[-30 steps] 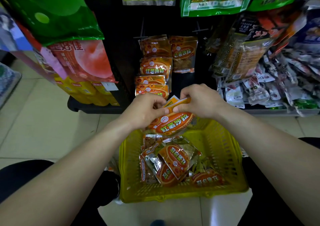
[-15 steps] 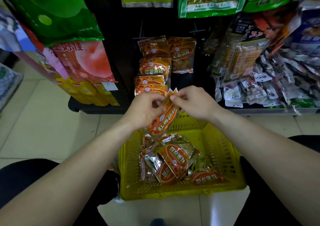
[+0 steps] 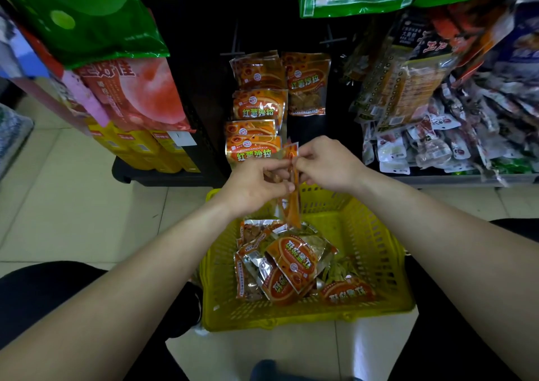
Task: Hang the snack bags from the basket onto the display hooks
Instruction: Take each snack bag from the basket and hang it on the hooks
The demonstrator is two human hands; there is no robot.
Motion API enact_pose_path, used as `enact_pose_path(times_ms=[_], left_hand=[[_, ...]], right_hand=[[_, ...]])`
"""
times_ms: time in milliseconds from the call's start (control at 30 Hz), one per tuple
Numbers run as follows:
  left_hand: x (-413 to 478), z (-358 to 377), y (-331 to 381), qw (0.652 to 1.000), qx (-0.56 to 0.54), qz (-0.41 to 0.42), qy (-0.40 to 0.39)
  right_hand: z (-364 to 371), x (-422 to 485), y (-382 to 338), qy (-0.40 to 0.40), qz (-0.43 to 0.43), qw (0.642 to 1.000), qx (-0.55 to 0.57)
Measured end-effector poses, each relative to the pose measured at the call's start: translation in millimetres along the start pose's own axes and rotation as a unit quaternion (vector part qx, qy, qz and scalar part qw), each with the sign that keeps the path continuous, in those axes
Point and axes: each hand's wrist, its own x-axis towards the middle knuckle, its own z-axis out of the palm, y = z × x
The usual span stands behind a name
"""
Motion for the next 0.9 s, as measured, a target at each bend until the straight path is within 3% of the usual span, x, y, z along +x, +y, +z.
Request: enact_pose_path(times_ms=[167, 333, 500, 700, 900], left_hand=[[2, -9, -1, 1.000, 0.016, 0.012, 0.004], [6, -20, -6, 0.984, 0.094, 0.037, 0.147], [6, -16, -14, 0.989, 0.138, -0.002, 0.047], [5, -17, -11, 0.994, 0.085, 0.014, 0.070], [8, -32, -11, 0.993, 0.030, -0.003, 0.114]], right_hand=[[-4, 3, 3, 0.051, -0.045, 0.996, -0.065], [-5, 2, 4, 0.003, -0.076, 0.992, -0.105], [-9, -3, 3, -0.027, -0.085, 0.992, -0.088], [-16, -7, -1, 0.005, -0.093, 0.993, -0.070], [-31, -7, 2, 0.020, -0.045, 0.987, -0.152]])
